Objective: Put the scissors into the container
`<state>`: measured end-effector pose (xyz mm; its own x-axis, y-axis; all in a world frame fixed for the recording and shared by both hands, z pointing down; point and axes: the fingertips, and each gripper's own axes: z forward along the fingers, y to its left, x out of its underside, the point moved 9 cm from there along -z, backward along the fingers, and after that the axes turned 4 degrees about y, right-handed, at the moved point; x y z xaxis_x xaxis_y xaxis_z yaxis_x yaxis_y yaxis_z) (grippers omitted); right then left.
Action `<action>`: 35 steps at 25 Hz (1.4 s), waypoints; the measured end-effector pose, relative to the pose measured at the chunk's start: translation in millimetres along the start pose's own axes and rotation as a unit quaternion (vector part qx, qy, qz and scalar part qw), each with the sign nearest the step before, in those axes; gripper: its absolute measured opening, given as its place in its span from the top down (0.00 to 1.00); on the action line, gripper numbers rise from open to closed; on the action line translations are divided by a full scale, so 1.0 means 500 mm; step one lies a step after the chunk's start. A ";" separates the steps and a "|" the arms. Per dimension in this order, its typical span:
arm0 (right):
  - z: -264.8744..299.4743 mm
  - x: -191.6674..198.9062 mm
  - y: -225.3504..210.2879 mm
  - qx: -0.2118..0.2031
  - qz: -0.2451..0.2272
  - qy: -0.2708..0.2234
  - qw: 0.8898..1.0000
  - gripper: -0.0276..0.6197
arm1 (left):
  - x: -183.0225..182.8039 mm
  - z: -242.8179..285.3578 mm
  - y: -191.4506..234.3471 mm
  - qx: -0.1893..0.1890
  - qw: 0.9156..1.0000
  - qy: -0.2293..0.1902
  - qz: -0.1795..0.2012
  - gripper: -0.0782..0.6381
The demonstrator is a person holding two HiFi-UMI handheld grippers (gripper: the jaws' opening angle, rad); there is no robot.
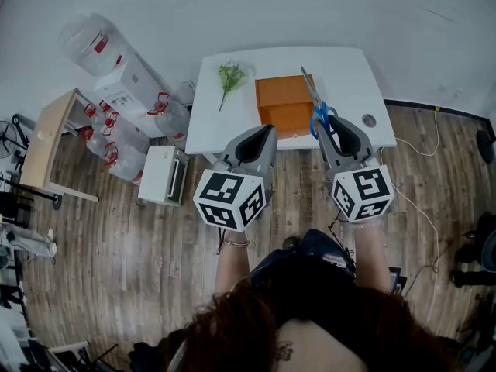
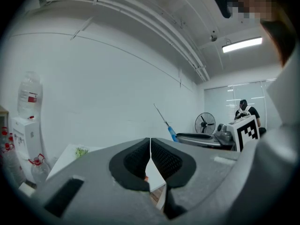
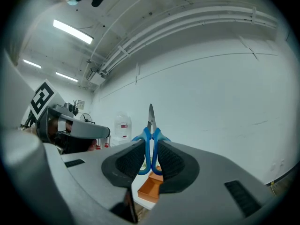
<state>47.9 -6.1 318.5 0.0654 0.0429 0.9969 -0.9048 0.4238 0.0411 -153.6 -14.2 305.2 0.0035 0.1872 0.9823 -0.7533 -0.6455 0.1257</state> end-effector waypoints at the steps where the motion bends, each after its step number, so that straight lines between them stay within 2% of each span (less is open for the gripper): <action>1: 0.002 0.003 -0.002 -0.001 -0.003 0.001 1.000 0.83 | 0.002 0.004 0.000 0.002 1.000 0.000 0.000 0.86; 12: 0.089 0.029 -0.058 -0.016 -0.048 0.039 0.998 0.83 | -0.006 0.095 0.040 0.003 1.000 0.001 -0.005 0.86; 21: 0.182 0.061 -0.119 -0.051 -0.069 0.074 0.994 0.83 | -0.035 0.194 0.085 -0.006 1.000 0.004 -0.002 0.86; 35: 0.287 0.134 -0.164 -0.109 -0.126 0.138 0.976 0.83 | -0.050 0.286 0.154 -0.033 0.999 0.010 -0.010 0.86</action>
<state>66.3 -168.0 391.5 0.4125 0.1420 0.8998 -0.7368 0.6329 0.2379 -117.9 -174.5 310.1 0.0058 0.2145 0.9767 -0.7949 -0.5916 0.1346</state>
